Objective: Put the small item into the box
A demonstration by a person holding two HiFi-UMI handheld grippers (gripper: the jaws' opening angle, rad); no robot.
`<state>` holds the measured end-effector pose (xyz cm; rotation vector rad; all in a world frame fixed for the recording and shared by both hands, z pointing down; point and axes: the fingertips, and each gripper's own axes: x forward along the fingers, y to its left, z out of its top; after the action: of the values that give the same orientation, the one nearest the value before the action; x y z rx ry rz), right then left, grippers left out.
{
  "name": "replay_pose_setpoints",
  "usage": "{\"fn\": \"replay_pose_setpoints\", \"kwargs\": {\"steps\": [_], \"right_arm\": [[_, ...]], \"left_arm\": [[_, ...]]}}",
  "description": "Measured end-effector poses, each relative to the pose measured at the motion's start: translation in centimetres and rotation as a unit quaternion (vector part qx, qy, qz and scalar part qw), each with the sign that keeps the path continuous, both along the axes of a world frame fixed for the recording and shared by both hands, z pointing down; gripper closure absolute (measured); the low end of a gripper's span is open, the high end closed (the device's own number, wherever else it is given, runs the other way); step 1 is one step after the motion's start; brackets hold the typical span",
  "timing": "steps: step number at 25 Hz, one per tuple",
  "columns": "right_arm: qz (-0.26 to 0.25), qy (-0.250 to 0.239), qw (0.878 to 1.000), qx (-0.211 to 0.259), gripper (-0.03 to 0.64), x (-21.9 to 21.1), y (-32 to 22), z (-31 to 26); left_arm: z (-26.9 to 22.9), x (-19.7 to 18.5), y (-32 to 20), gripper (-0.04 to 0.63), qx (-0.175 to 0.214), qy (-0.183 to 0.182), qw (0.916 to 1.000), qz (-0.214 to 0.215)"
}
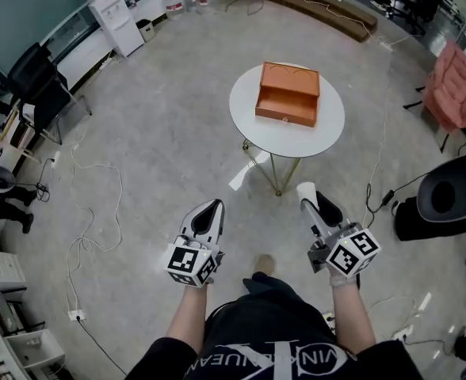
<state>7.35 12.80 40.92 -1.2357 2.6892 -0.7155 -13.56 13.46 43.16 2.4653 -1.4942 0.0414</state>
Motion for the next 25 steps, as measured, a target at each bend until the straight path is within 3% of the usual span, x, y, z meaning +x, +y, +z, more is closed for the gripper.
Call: {"fn": "replay_pose_setpoints", "kwargs": {"steps": [8, 20, 25], "right_arm": [[-0.008, 0.002, 1.000, 0.006, 0.448, 0.8, -4.2, 0.4], [0.001, -0.004, 1.000, -0.017, 0.448, 2.0, -6.8, 1.4], [0.006, -0.003, 0.999, -0.037, 0.448, 2.3, -9.2, 3.0]], "left_arm": [[-0.4, 0.8, -4.6, 0.581, 0.014, -0.001, 0.9999, -0.007], [0.3, 1.9, -7.9, 0.581, -0.005, -0.006, 0.9999, 0.010], [2.3, 2.4, -10.0, 0.581, -0.029, -0.006, 0.9994, 0.016]]}}
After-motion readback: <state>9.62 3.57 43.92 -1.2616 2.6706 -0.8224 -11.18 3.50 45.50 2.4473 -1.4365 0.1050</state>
